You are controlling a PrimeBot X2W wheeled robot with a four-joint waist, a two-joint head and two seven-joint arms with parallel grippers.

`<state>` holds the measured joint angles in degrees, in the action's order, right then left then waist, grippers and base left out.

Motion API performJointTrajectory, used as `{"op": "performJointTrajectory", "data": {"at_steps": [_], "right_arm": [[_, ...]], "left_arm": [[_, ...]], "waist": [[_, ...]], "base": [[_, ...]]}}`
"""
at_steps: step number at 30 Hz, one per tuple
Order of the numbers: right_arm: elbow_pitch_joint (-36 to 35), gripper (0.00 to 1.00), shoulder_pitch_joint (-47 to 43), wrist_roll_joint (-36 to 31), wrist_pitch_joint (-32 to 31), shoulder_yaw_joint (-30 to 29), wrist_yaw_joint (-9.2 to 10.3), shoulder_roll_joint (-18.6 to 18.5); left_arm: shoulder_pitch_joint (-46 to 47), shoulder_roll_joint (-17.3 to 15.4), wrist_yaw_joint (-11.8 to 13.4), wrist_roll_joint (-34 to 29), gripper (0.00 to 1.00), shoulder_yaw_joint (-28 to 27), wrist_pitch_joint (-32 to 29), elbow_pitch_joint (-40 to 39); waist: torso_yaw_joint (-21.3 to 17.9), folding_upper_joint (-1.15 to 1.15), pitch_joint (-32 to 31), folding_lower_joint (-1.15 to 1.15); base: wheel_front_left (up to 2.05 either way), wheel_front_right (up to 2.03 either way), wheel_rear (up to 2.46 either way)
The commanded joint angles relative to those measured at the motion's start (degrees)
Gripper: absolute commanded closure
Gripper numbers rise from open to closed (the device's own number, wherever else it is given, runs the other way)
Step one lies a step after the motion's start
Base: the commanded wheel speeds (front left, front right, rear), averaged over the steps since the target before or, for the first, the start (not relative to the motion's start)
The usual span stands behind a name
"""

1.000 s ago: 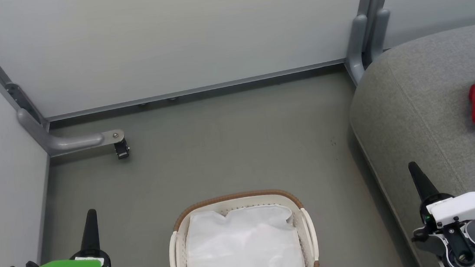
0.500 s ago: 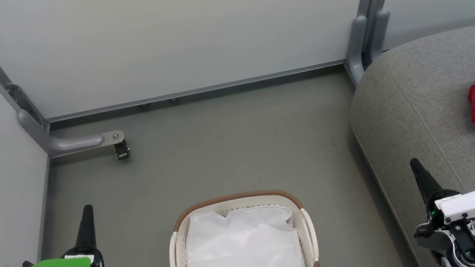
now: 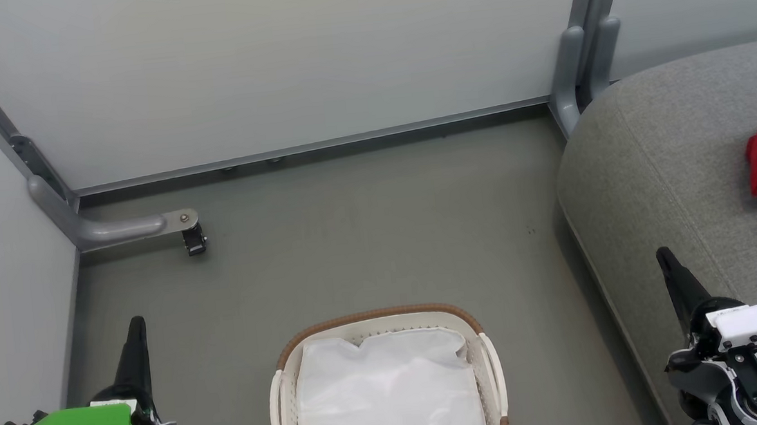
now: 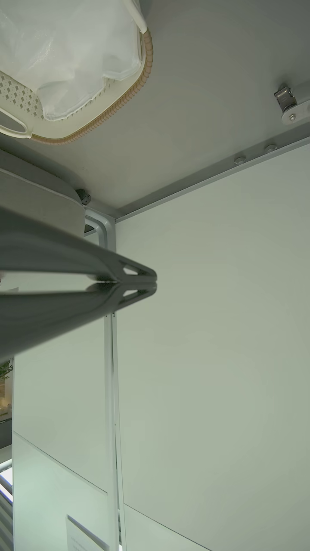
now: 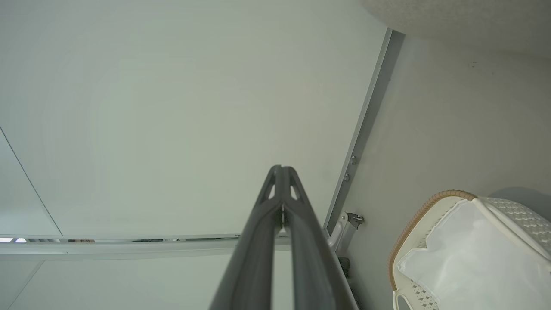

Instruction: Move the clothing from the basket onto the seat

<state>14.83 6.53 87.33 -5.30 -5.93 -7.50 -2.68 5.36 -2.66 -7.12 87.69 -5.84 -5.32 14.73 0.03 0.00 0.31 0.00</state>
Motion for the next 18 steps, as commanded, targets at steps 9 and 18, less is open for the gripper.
{"op": "performJointTrajectory", "data": {"at_steps": [9,18], "right_arm": [[-0.9,1.0,-0.6,4.4,-1.2,-0.6,0.02,-0.4],[-1.0,1.0,-0.6,5.2,-1.4,-0.7,0.02,-0.4]], "left_arm": [[1.3,-0.4,-0.5,4.2,1.0,-0.8,-1.2,-0.7],[1.2,-0.4,-0.5,4.8,1.0,-0.8,-1.4,-0.8]], "waist": [[0.0,0.0,-0.1,0.0],[0.0,0.0,-0.1,0.0]], "base": [[0.0,0.0,0.0],[0.0,0.0,0.0]]}}
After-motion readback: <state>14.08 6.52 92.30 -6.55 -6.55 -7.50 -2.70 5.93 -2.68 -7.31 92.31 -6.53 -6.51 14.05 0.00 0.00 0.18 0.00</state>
